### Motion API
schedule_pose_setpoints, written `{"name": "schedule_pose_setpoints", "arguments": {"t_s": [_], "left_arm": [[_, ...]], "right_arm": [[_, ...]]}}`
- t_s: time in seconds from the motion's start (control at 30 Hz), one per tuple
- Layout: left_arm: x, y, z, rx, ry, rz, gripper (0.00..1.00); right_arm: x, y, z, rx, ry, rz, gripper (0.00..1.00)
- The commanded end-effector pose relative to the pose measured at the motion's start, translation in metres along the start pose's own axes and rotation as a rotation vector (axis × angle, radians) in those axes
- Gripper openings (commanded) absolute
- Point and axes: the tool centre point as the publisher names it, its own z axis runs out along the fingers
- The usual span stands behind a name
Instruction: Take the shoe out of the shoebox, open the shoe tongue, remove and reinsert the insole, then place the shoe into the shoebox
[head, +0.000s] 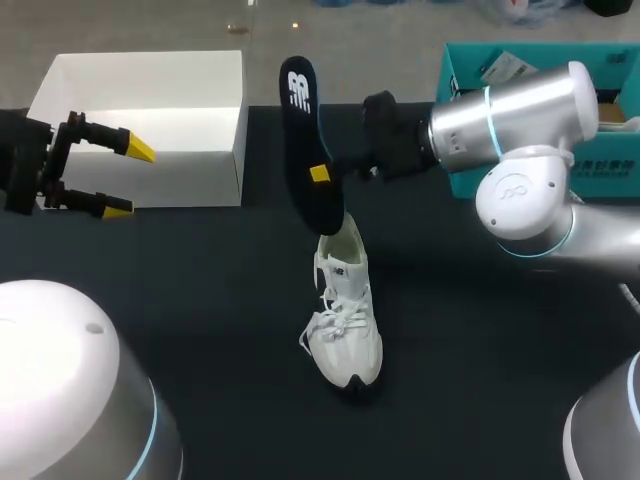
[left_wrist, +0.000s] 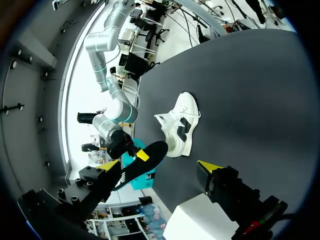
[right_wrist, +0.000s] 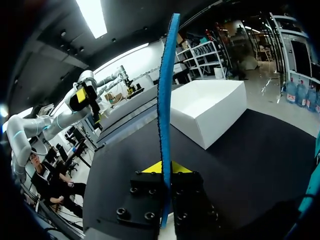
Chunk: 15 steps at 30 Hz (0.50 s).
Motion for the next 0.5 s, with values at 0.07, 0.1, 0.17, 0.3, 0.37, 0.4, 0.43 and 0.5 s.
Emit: {"name": "schedule_pose_setpoints", "arguments": {"t_s": [0.07,0.1,0.17,0.3,0.37,0.4,0.43,0.5], "left_arm": [[0.0,-0.001,0.0,-0.001,0.004,-0.001,1.0],[0.0,-0.001,0.0,-0.001,0.004,-0.001,1.0],[0.0,-0.001,0.0,-0.001,0.004,-0.001,1.0],[0.0,-0.001,0.0,-0.001,0.004,-0.001,1.0],[0.0,-0.001,0.0,-0.001,0.004,-0.001,1.0],[0.0,-0.001,0.0,-0.001,0.004,-0.001,1.0],[0.0,-0.001,0.0,-0.001,0.004,-0.001,1.0],[0.0,-0.001,0.0,-0.001,0.004,-0.001,1.0]], "right_arm": [[0.002,-0.01,0.009,-0.017,-0.006,0.017,0.0],[0.003,-0.013,0.01,-0.018,-0.005,0.018,0.0],[0.006,-0.017,0.011,-0.013,-0.005,0.02,0.0],[0.006,-0.026,0.011,0.005,-0.01,0.032,0.0],[0.007,-0.03,0.012,0.01,-0.012,0.038,0.0],[0.007,-0.032,0.012,0.013,-0.012,0.041,0.0],[0.007,-0.033,0.012,0.014,-0.012,0.042,0.0],[0.008,-0.035,0.012,0.017,-0.012,0.044,0.0]]}}
